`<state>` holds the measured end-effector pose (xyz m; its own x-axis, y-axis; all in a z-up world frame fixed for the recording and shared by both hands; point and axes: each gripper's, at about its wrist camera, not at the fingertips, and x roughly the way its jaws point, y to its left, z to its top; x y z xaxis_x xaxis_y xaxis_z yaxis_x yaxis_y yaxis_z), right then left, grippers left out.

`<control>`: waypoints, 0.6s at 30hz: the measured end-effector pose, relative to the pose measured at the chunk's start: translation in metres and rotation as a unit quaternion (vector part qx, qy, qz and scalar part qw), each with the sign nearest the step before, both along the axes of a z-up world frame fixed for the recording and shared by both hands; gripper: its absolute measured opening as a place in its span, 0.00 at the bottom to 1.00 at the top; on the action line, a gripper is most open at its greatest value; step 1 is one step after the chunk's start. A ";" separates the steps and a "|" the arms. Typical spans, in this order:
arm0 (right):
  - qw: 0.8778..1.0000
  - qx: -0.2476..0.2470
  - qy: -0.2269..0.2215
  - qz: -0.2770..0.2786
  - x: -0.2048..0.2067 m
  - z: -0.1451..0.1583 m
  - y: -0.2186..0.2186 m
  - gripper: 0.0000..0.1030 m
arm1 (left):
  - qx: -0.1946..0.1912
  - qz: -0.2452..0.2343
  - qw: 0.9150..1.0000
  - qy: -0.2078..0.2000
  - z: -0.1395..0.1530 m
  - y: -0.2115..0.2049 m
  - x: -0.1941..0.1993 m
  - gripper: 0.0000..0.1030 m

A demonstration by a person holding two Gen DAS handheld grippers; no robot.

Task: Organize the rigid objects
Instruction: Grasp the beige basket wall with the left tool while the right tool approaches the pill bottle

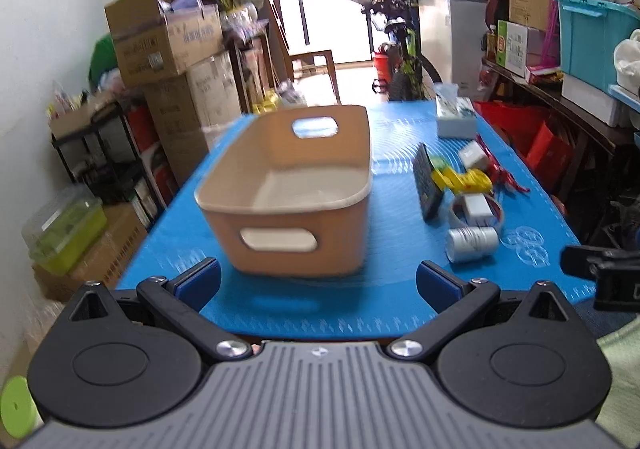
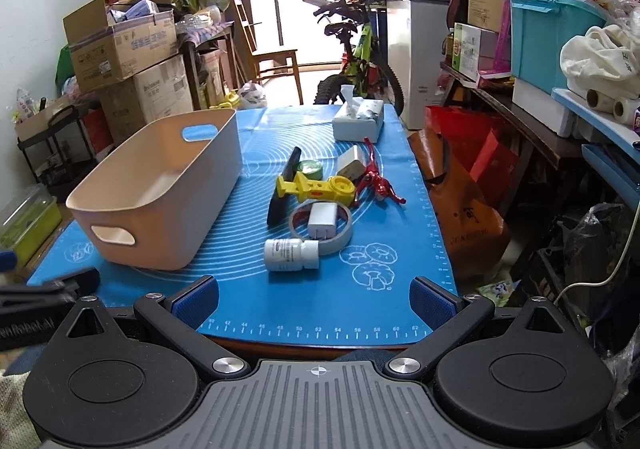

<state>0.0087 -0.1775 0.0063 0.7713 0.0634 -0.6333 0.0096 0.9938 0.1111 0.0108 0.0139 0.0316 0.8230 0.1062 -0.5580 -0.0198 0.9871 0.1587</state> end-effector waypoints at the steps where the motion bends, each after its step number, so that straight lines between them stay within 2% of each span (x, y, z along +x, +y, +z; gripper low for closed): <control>1: 1.000 0.003 0.001 -0.001 0.003 0.002 -0.001 0.98 | -0.002 0.002 1.000 -0.003 0.005 0.003 0.004 1.00; 10: 1.000 0.018 0.003 -0.013 0.049 0.030 -0.008 0.98 | -0.012 0.034 0.999 -0.018 0.052 0.039 0.054 1.00; 13: 1.000 0.010 0.008 -0.014 0.067 0.033 -0.006 0.98 | -0.020 0.044 0.999 -0.005 0.063 0.053 0.075 1.00; 18: 0.999 0.022 0.034 -0.025 0.096 0.022 0.002 0.98 | 0.003 0.057 0.998 0.014 0.065 0.072 0.109 1.00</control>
<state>0.1048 -0.1751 0.0282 0.7294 0.0549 -0.6819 0.0677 0.9861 0.1518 0.1201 0.0860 0.0965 0.7891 0.2018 -0.5801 -0.1270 0.9777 0.1673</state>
